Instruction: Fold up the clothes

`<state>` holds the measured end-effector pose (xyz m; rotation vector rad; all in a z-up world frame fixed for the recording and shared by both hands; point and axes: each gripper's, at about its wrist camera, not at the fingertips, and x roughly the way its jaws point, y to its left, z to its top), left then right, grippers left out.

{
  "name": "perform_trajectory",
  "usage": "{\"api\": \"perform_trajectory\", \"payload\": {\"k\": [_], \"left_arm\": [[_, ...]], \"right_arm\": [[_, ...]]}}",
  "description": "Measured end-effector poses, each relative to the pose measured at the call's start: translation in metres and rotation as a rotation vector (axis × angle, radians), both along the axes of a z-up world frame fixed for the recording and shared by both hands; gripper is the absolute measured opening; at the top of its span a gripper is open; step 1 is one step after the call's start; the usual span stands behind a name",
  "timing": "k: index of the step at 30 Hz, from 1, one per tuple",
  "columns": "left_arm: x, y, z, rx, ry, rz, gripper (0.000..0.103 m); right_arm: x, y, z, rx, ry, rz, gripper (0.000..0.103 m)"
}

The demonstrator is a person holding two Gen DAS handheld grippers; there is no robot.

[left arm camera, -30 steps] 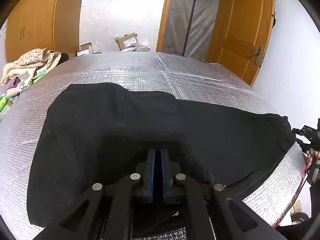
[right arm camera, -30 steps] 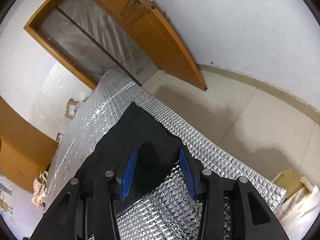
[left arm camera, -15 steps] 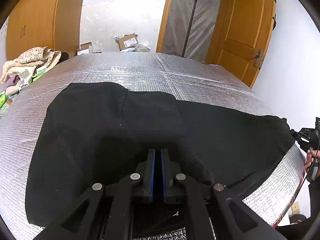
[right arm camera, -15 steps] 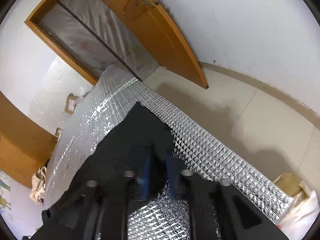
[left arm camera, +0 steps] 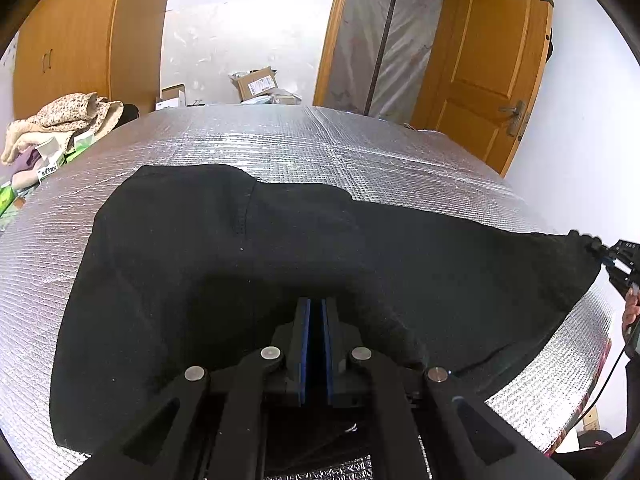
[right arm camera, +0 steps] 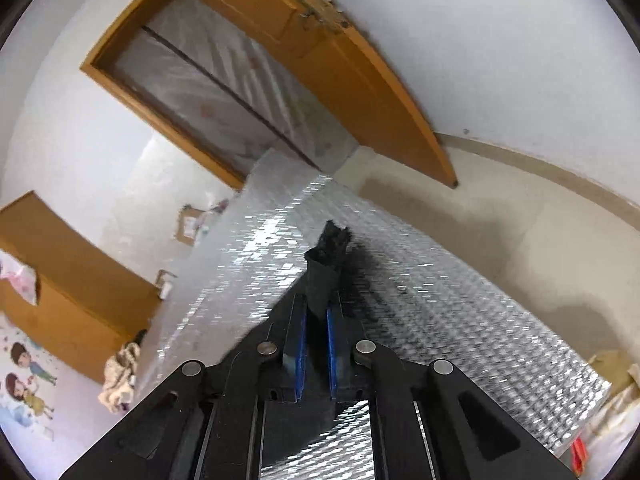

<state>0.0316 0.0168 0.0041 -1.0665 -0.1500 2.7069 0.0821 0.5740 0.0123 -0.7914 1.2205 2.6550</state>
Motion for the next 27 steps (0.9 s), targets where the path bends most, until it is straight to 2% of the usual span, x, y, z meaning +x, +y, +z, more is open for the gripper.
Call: {"api": "perform_trajectory", "payload": {"k": [6, 15, 22, 27], "left_arm": [[0.0, -0.001, 0.001, 0.002, -0.003, 0.001, 0.005], [-0.004, 0.002, 0.003, -0.01, -0.022, 0.003, 0.005], [-0.005, 0.002, 0.01, -0.013, -0.047, 0.006, 0.005], [-0.002, -0.002, 0.012, 0.003, -0.046, 0.001, 0.005]], "right_arm": [[-0.005, -0.027, 0.029, 0.003, 0.078, 0.106, 0.009], [-0.021, -0.091, 0.062, -0.003, 0.171, 0.323, 0.009], [-0.038, -0.146, 0.059, -0.046, 0.189, 0.489, 0.009], [-0.052, -0.193, 0.046, -0.081, 0.159, 0.605, 0.009]]}}
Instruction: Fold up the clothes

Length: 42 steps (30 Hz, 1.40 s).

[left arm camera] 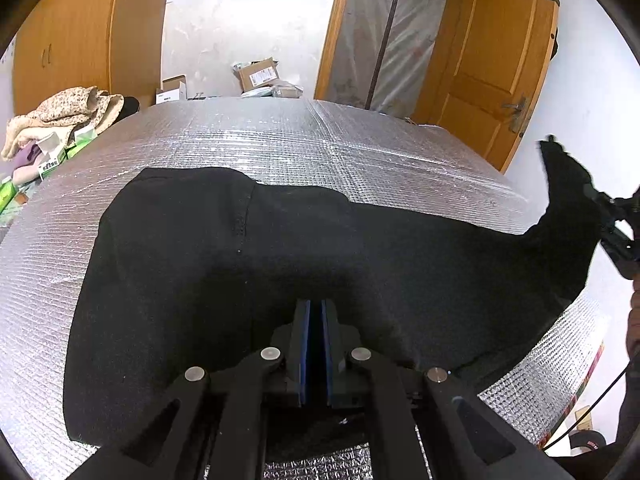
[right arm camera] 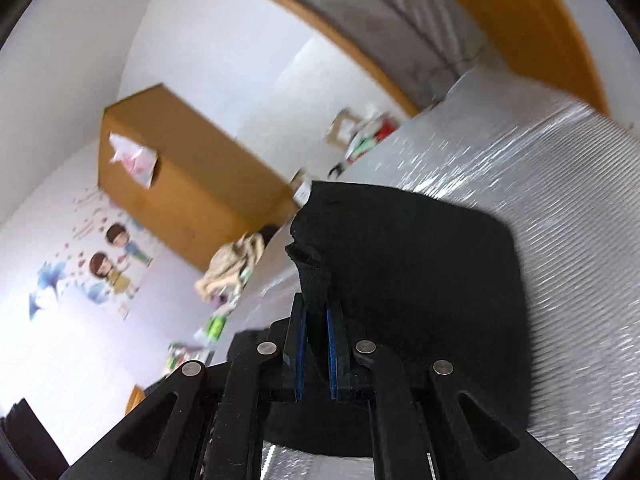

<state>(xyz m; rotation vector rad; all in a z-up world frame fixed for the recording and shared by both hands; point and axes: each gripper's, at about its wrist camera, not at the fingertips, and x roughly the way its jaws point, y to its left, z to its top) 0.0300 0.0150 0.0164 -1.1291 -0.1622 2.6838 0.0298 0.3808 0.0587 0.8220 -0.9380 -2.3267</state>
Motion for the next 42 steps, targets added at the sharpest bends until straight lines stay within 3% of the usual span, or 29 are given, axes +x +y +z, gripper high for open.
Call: {"api": "perform_trajectory", "payload": {"k": [11, 20, 24, 31, 35, 42], "left_arm": [[0.004, -0.003, 0.006, 0.021, 0.015, -0.007, 0.005], [0.005, -0.003, 0.01, 0.022, 0.02, -0.013, 0.005], [0.005, -0.001, 0.013, 0.023, 0.024, -0.016, 0.005], [0.004, 0.006, 0.019, 0.034, 0.037, -0.042, 0.005], [0.003, 0.012, 0.023, 0.044, 0.043, -0.068, 0.005], [-0.007, 0.041, 0.03, 0.065, 0.042, -0.165, 0.005]], "right_arm": [[-0.029, -0.096, -0.037, 0.031, -0.109, 0.245, 0.009], [-0.043, -0.148, -0.075, 0.142, -0.205, 0.363, 0.012], [-0.044, -0.148, -0.083, 0.141, -0.229, 0.376, 0.014], [-0.032, -0.161, -0.073, 0.186, -0.188, 0.477, 0.029], [-0.021, -0.158, -0.062, 0.222, -0.146, 0.526, 0.031], [-0.023, -0.097, -0.041, 0.214, -0.096, 0.335, 0.031]]}}
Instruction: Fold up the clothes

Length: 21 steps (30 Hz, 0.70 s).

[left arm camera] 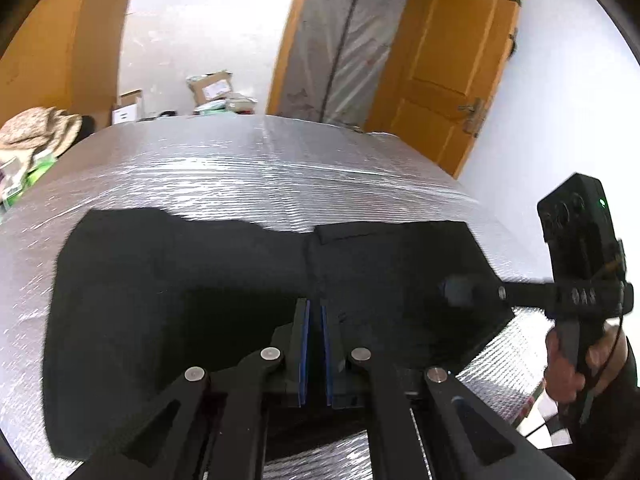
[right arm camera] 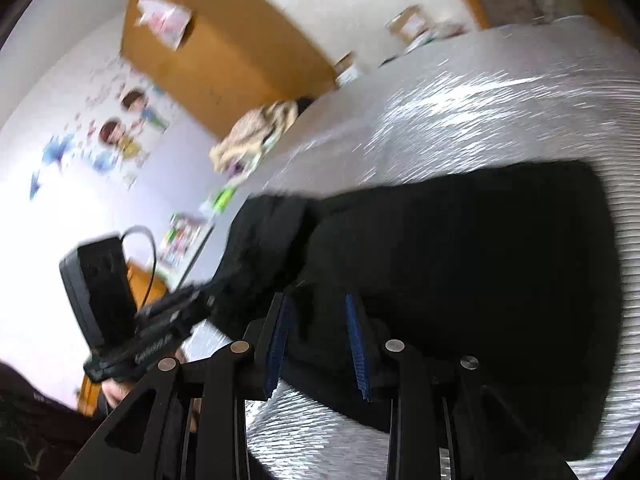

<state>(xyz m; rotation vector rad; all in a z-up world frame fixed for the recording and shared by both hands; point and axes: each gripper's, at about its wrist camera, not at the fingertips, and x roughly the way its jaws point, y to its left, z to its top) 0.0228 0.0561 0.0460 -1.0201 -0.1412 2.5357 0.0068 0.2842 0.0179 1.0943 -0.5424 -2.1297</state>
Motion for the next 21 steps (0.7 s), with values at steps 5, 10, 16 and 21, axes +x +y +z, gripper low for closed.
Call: {"api": "perform_trajectory", "payload": {"k": [5, 10, 16, 21], "left_arm": [[-0.013, 0.034, -0.005, -0.018, 0.001, -0.094, 0.005], [-0.021, 0.046, -0.035, -0.091, -0.111, -0.097, 0.005], [-0.006, 0.036, -0.038, -0.067, -0.099, -0.097, 0.005], [-0.006, 0.038, -0.04, -0.07, -0.093, -0.097, 0.005]], "right_arm": [[0.001, 0.045, -0.003, 0.003, -0.02, -0.139, 0.031], [0.008, 0.072, -0.005, 0.005, -0.026, -0.218, 0.031], [0.012, 0.101, -0.001, 0.018, -0.002, -0.334, 0.031], [0.007, 0.114, 0.006, -0.026, 0.045, -0.401, 0.031]]}}
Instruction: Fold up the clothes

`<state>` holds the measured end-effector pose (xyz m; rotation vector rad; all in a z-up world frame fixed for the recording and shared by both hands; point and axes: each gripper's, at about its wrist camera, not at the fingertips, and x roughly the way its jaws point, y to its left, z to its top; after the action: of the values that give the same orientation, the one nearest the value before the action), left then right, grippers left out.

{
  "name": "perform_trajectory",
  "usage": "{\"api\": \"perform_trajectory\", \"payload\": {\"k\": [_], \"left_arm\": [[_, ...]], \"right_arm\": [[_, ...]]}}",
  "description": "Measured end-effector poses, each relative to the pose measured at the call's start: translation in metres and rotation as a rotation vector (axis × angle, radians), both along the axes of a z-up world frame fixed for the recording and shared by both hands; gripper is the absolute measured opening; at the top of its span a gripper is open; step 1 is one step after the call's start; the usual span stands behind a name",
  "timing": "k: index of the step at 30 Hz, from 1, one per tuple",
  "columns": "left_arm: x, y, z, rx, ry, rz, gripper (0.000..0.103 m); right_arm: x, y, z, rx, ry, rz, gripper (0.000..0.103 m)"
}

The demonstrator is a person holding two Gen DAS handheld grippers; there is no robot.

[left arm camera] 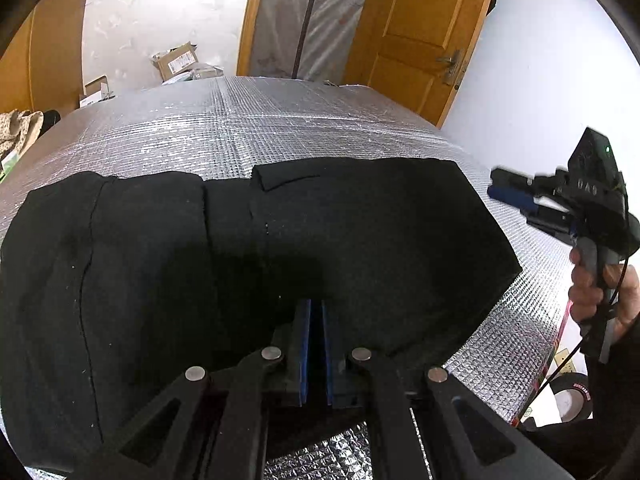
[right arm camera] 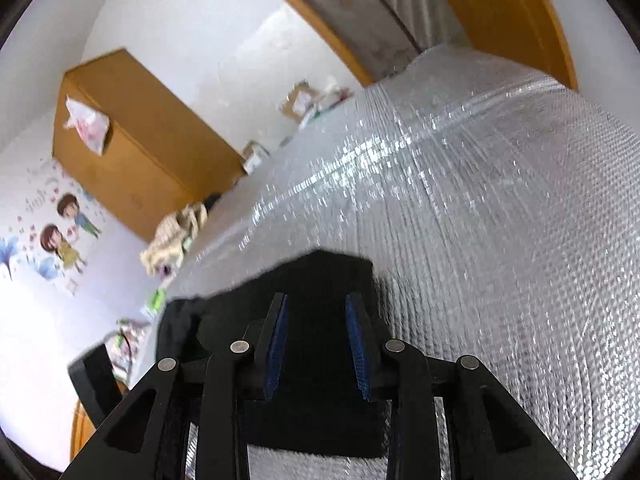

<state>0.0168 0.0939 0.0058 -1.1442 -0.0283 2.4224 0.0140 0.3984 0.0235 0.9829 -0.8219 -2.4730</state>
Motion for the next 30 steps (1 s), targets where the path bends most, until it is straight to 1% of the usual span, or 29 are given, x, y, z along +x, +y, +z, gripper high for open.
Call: {"api": "perform_trajectory", "payload": {"k": [2, 3, 5, 6, 7, 9, 11, 12, 14, 15, 16, 20, 22, 23, 24, 26, 29, 30], "left_arm": [[0.0, -0.001, -0.001, -0.003, 0.006, -0.001, 0.005], [0.0, -0.001, -0.001, -0.004, 0.009, -0.001, 0.005], [-0.001, -0.001, -0.001, -0.005, 0.011, -0.001, 0.005], [-0.001, -0.001, -0.001, -0.004, 0.011, -0.002, 0.005], [-0.002, -0.002, -0.002, -0.003, 0.012, -0.003, 0.005], [-0.003, -0.002, -0.002, -0.002, 0.015, -0.006, 0.005], [-0.002, -0.003, -0.003, -0.001, 0.019, -0.009, 0.005], [-0.001, -0.005, -0.003, 0.001, 0.02, -0.01, 0.005], [-0.001, -0.007, -0.003, 0.006, 0.022, -0.012, 0.005], [-0.001, -0.007, -0.004, 0.009, 0.023, -0.013, 0.005], [-0.001, -0.008, -0.004, 0.012, 0.024, -0.014, 0.005], [0.0, -0.009, -0.005, 0.015, 0.03, -0.017, 0.005], [0.0, -0.009, -0.006, 0.019, 0.032, -0.017, 0.005], [0.0, -0.009, -0.006, 0.02, 0.033, -0.017, 0.005], [0.0, -0.009, -0.007, 0.019, 0.034, -0.018, 0.005], [0.0, -0.008, -0.007, 0.017, 0.036, -0.019, 0.005], [0.0, -0.008, -0.007, 0.016, 0.035, -0.019, 0.005], [-0.001, -0.008, -0.007, 0.018, 0.034, -0.02, 0.005]], "right_arm": [[-0.009, -0.005, 0.003, -0.008, 0.031, 0.026, 0.031], [-0.015, -0.007, 0.002, -0.011, 0.026, 0.034, 0.03], [-0.035, -0.013, -0.009, -0.018, -0.047, 0.038, 0.025], [-0.044, -0.013, -0.017, -0.032, -0.082, 0.033, 0.018], [-0.052, -0.009, -0.027, -0.062, -0.114, 0.016, 0.009], [-0.067, 0.001, -0.046, -0.134, -0.173, -0.024, 0.0], [-0.073, 0.018, -0.062, -0.244, -0.205, -0.078, 0.0], [-0.073, 0.02, -0.063, -0.257, -0.206, -0.082, 0.0], [-0.069, 0.022, -0.056, -0.238, -0.192, -0.083, 0.0], [-0.066, 0.022, -0.052, -0.228, -0.179, -0.08, 0.005], [-0.062, 0.021, -0.047, -0.22, -0.16, -0.071, 0.006], [-0.033, 0.015, -0.033, -0.231, -0.094, 0.018, 0.006], [-0.021, 0.01, -0.037, -0.219, -0.102, 0.058, 0.006], [-0.016, 0.007, -0.044, -0.205, -0.124, 0.068, 0.006], [-0.013, 0.006, -0.051, -0.203, -0.138, 0.065, 0.0], [-0.008, 0.01, -0.061, -0.225, -0.14, 0.048, 0.0], [-0.004, 0.002, -0.051, -0.164, -0.135, 0.053, 0.002], [-0.001, 0.0, -0.048, -0.147, -0.129, 0.063, 0.005]]}}
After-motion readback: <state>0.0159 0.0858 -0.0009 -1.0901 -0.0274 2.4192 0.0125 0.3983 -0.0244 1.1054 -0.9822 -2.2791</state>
